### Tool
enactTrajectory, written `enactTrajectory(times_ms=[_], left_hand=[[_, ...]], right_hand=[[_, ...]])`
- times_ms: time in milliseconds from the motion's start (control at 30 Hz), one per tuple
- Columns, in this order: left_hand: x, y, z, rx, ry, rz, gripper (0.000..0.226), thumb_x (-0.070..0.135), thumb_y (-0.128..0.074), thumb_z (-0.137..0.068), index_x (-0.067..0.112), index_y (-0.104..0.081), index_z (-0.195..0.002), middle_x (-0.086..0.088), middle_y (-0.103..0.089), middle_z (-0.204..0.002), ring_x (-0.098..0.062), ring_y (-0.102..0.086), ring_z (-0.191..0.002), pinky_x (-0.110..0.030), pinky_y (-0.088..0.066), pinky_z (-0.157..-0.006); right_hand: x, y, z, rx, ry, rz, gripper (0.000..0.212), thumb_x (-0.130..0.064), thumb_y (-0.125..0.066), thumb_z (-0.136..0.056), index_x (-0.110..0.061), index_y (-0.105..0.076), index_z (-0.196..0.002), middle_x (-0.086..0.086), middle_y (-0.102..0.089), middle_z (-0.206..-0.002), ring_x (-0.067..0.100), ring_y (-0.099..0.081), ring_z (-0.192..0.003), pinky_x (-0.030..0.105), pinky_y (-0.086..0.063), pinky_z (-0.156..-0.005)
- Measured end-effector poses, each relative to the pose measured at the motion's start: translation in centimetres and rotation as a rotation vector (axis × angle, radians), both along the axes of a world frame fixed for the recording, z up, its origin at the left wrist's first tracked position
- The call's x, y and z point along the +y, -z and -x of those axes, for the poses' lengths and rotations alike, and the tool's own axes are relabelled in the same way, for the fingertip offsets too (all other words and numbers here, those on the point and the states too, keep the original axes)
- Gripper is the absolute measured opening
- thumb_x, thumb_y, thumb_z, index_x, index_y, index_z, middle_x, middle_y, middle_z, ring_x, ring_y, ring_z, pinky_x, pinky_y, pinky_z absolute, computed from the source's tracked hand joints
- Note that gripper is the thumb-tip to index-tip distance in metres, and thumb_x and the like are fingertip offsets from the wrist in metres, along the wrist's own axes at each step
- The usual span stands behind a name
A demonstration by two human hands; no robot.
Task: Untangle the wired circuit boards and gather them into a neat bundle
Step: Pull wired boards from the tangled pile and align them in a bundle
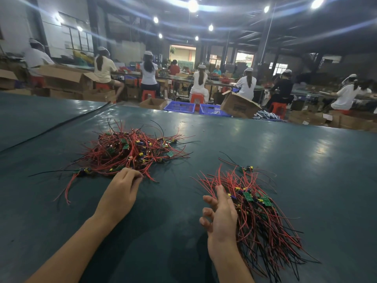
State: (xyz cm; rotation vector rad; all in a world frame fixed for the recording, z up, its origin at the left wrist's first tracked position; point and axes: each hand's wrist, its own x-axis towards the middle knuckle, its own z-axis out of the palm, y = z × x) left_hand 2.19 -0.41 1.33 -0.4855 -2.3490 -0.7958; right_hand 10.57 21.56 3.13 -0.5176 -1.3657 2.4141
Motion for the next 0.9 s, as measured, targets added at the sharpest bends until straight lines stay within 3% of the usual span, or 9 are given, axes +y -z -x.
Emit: enactTrajectory(times_ms=[167,267,333,433,533,600,667,767,900], left_hand=[[2.1,-1.1,-2.4,0.19,0.13,-0.059,0.012,0.016,-0.053,-0.097,0.007,-0.061,-0.095,0.005,-0.054,-0.093,-0.011,-0.051,-0.08,-0.028,-0.047,-0.072],[3.8,-1.6,-3.7,0.238,0.246,-0.025,0.02,0.023,-0.048,-0.095,0.01,-0.064,-0.094,0.006,-0.057,-0.093,-0.009,-0.052,-0.083,-0.029,-0.046,-0.071],[4.9,-1.5,-4.3,0.269,0.342,0.022,0.017,0.021,-0.052,-0.093,0.01,-0.065,-0.093,0.006,-0.06,-0.092,-0.009,-0.054,-0.083,-0.031,-0.046,-0.07],[6.2,-1.3,-5.2,0.302,0.462,0.05,0.01,0.022,-0.057,-0.093,0.015,-0.065,-0.095,0.006,-0.062,-0.092,-0.013,-0.058,-0.081,-0.031,-0.044,-0.07],[6.9,-1.2,-5.7,0.295,0.516,0.033,0.008,0.022,-0.061,-0.092,0.019,-0.064,-0.099,0.007,-0.063,-0.094,-0.015,-0.059,-0.08,-0.033,-0.045,-0.071],[7.2,-1.1,-5.9,0.274,0.527,-0.012,0.01,0.02,-0.062,-0.091,0.017,-0.066,-0.1,0.006,-0.063,-0.095,-0.014,-0.059,-0.083,-0.033,-0.047,-0.072],[7.3,-1.2,-6.0,0.268,0.488,-0.055,0.012,0.02,-0.062,-0.091,0.012,-0.069,-0.097,0.004,-0.063,-0.096,-0.014,-0.06,-0.086,-0.032,-0.049,-0.073],[7.2,-1.3,-5.9,0.205,0.396,-0.18,0.018,0.025,-0.058,-0.09,0.011,-0.062,-0.081,0.005,-0.057,-0.082,-0.011,-0.055,-0.073,-0.025,-0.046,-0.065],[6.7,-1.3,-5.5,-0.238,0.383,-0.44,0.064,0.059,-0.039,-0.093,0.011,-0.06,-0.057,-0.006,-0.057,-0.053,-0.018,-0.052,-0.048,-0.032,-0.041,-0.049]], right_hand=[[-1.2,0.6,0.0,-0.004,-0.193,-0.231,0.008,-0.021,-0.06,-0.096,-0.019,-0.064,-0.102,0.0,-0.067,-0.072,0.006,-0.051,-0.046,0.021,-0.036,-0.039],[-2.1,1.4,-0.2,0.02,-0.291,-0.567,0.03,-0.007,-0.065,-0.09,-0.026,-0.064,-0.113,-0.001,-0.068,-0.081,0.007,-0.056,-0.059,0.025,-0.05,-0.054],[-2.7,1.5,-0.5,0.059,-0.37,-0.657,0.034,-0.005,-0.07,-0.087,-0.027,-0.065,-0.112,0.002,-0.07,-0.085,0.011,-0.058,-0.064,0.031,-0.053,-0.061],[-2.9,1.3,-0.8,0.188,-0.36,-0.707,0.019,0.001,-0.069,-0.086,-0.017,-0.072,-0.084,-0.003,-0.069,-0.069,0.003,-0.058,-0.062,0.021,-0.045,-0.054],[-2.7,1.5,-0.6,0.176,-0.322,-0.793,0.021,0.005,-0.064,-0.084,-0.008,-0.071,-0.068,0.001,-0.066,-0.064,0.006,-0.057,-0.062,0.031,-0.046,-0.053],[-2.6,1.6,-0.4,0.155,-0.329,-0.778,0.021,0.005,-0.063,-0.085,-0.006,-0.071,-0.069,0.004,-0.068,-0.065,0.01,-0.059,-0.064,0.033,-0.048,-0.055],[-2.7,1.3,-0.5,0.165,-0.312,-0.67,0.027,0.002,-0.062,-0.089,-0.014,-0.071,-0.069,-0.002,-0.068,-0.062,0.009,-0.06,-0.062,0.026,-0.048,-0.054],[-2.5,0.7,-0.5,0.201,-0.193,-0.528,0.019,-0.008,-0.063,-0.093,-0.014,-0.075,-0.079,0.0,-0.073,-0.071,0.01,-0.065,-0.063,0.023,-0.052,-0.058],[-1.9,0.1,-0.5,0.136,-0.077,-0.349,0.016,-0.018,-0.058,-0.096,-0.017,-0.073,-0.089,-0.002,-0.075,-0.08,0.007,-0.063,-0.057,0.02,-0.046,-0.046]])
